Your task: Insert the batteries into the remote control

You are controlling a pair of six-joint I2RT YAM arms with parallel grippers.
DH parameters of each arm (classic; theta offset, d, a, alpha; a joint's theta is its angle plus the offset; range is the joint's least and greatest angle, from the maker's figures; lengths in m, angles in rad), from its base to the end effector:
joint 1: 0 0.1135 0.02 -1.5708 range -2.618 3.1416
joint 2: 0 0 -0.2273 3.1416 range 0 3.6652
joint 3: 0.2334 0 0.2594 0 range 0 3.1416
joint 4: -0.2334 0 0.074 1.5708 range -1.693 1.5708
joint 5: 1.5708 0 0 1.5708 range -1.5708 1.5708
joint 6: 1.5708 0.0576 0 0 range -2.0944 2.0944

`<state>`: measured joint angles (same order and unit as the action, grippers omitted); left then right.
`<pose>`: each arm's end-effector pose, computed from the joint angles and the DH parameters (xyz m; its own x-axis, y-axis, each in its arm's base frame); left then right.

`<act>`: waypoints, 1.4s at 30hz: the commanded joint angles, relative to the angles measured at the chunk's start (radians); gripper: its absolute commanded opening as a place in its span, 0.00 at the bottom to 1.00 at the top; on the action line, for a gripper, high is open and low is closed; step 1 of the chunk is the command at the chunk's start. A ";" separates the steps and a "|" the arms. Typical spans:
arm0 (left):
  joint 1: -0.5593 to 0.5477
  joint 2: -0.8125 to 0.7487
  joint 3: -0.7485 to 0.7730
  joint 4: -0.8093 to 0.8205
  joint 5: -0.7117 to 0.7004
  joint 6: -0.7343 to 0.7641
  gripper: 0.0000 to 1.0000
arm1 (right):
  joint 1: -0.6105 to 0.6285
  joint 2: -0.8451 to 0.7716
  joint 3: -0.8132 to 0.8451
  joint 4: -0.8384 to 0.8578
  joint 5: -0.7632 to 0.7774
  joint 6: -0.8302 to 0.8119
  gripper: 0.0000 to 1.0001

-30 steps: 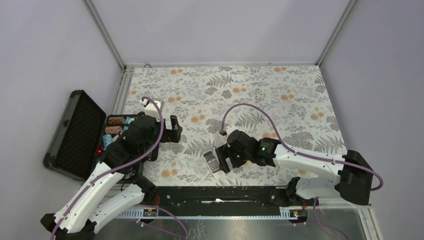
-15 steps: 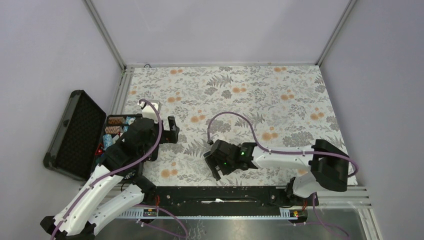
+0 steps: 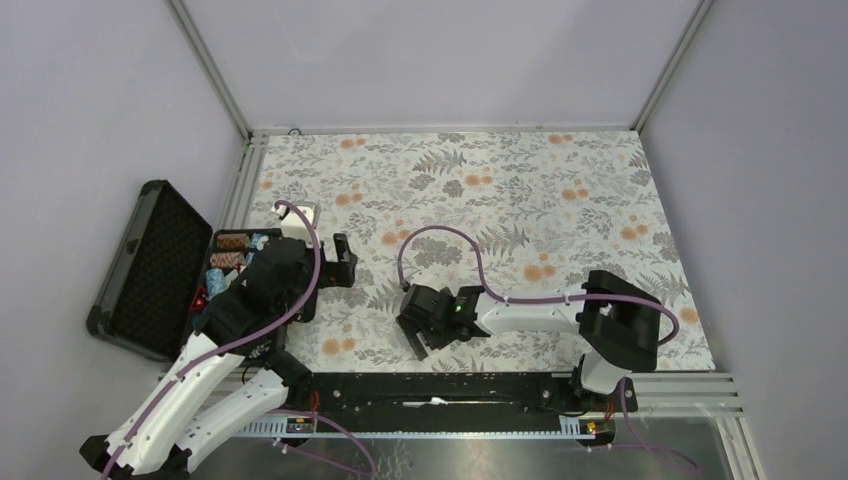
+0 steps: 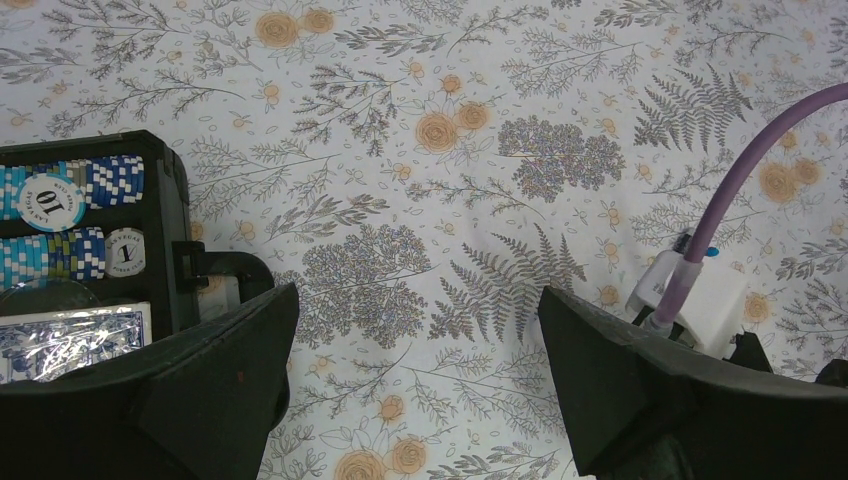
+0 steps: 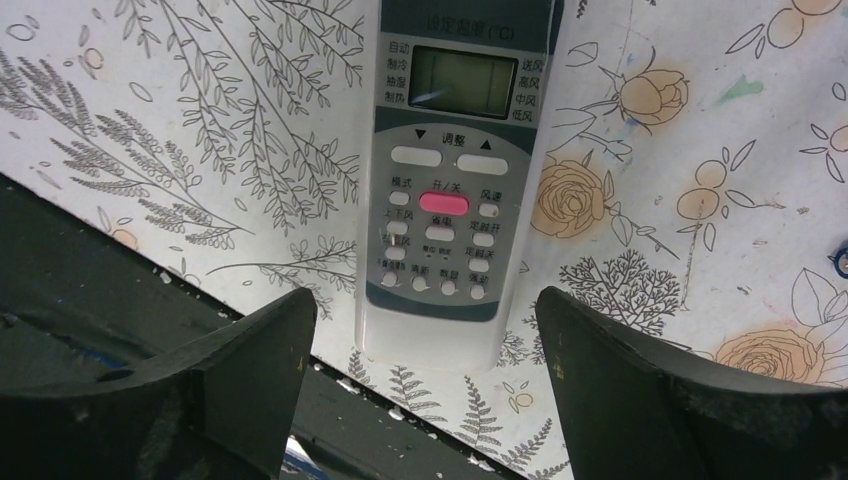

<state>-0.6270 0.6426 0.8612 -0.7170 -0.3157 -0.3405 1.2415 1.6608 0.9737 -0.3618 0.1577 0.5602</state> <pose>0.1599 -0.0938 0.3015 -0.4774 -0.0461 -0.8775 0.1883 0.9701 -0.1534 0.1181 0.3177 0.1127 -0.7206 -0.4858 -0.4947 -0.6213 0.7692 0.1496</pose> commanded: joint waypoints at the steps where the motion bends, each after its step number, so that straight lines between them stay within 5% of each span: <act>1: -0.002 -0.012 -0.003 0.019 -0.022 -0.005 0.99 | 0.016 0.027 0.041 -0.031 0.052 0.030 0.88; 15: -0.002 -0.012 -0.002 0.019 -0.019 -0.012 0.99 | 0.064 0.106 0.082 -0.116 0.138 0.056 0.74; 19: -0.002 -0.012 0.002 0.015 -0.009 -0.027 0.99 | 0.066 0.116 0.079 -0.128 0.147 0.068 0.58; 25: -0.002 -0.010 0.005 0.014 0.011 -0.067 0.99 | 0.065 0.079 0.059 -0.126 0.174 0.078 0.22; 32: -0.001 0.028 0.010 0.024 0.070 -0.124 0.99 | 0.065 -0.013 0.019 -0.127 0.208 0.045 0.03; 42: 0.029 0.087 -0.041 0.127 0.260 -0.224 0.99 | 0.001 -0.220 -0.098 -0.026 0.111 -0.024 0.00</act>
<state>-0.6212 0.7158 0.8433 -0.6796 -0.1802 -0.5072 1.2865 1.5517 0.9165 -0.4469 0.3088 0.5766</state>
